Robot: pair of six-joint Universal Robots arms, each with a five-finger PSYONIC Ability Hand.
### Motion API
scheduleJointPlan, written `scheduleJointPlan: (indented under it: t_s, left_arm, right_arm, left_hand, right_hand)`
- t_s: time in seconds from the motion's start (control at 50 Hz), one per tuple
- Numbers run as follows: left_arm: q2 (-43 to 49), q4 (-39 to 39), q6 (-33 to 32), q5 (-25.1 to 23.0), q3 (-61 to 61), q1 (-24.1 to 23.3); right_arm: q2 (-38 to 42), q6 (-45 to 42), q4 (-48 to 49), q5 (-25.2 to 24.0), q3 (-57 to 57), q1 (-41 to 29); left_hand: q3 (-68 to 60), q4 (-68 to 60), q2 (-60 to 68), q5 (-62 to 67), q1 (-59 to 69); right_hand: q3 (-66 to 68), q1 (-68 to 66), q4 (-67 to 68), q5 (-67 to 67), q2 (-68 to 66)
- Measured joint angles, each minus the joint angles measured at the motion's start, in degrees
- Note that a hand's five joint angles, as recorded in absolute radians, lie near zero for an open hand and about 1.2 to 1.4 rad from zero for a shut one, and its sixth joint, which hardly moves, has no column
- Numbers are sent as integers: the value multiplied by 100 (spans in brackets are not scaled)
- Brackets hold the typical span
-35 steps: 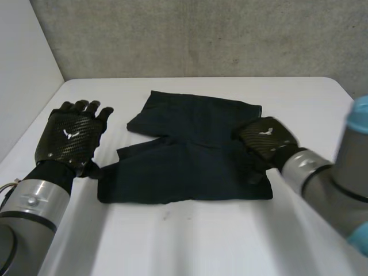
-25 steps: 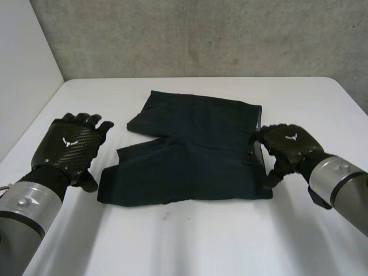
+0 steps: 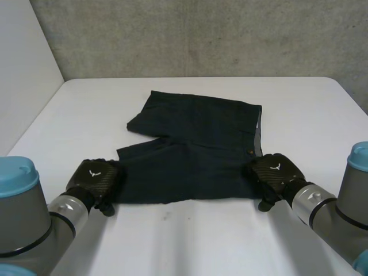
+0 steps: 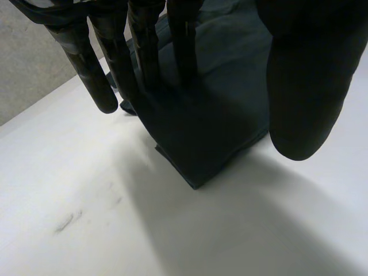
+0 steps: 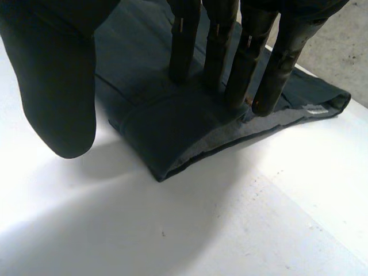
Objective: Fold the shorts.
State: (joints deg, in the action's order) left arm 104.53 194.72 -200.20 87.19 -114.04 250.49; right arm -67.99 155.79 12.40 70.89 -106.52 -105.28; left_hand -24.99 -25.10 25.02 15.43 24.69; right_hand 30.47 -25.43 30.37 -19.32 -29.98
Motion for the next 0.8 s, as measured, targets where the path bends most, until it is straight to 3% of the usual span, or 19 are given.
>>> scheduleJointPlan:
  t_s: [0.24,0.28,0.44,0.8]
  left_arm:
    - [581,134,-253,2,332,121]
    - [698,139,-341,7,444,129]
    - [848,263,-392,13,662,139]
    - [1064,569,-421,-10,859,128]
  right_arm:
    - [529,4,50,40,475,-35]
    - [639,6,38,38,620,-42]
    - [816,10,20,38,865,-46]
    - [775,306,3,291,1235,-226]
  left_hand:
    - [0,0,0,0,0]
    - [0,1,0,0,0]
    - [-154,-175,156,149,195]
    - [-587,-627,591,584,602]
  right_hand:
    - [1490,-1229,1496,-1344,-1562]
    - [2417,-1885,2434,-2247,-2462]
    - [3516,-2732,3684,-3389,-3687]
    - [3668,-2994,3787,-3515,-3738]
